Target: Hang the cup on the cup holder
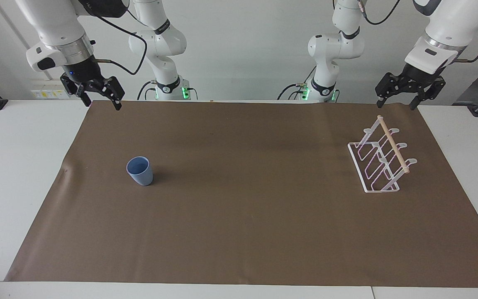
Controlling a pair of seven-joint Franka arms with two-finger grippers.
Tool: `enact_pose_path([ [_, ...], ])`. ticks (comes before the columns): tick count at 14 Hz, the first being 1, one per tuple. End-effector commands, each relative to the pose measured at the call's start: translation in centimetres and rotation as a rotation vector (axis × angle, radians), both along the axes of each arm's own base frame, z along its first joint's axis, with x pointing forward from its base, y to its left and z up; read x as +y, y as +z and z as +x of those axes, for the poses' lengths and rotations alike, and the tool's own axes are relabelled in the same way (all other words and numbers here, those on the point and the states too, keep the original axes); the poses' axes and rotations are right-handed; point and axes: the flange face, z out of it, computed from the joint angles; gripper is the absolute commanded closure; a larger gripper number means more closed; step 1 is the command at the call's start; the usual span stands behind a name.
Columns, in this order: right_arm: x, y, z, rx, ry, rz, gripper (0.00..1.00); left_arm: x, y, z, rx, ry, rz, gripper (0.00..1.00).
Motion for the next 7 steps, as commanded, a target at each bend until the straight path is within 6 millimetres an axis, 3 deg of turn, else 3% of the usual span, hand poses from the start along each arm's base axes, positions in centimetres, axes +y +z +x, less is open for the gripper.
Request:
enact_pose_path([
  [1, 0.3, 0.24, -0.08, 0.003, -0.014, 0.008, 0.0, 1.03, 0.12, -0.78, 0.0, -0.016, 0.018, 0.0],
  [7, 0.22, 0.05, -0.2, 0.012, -0.015, 0.008, 0.0, 1.11, 0.25, -0.63, -0.013, -0.021, 0.017, 0.0],
])
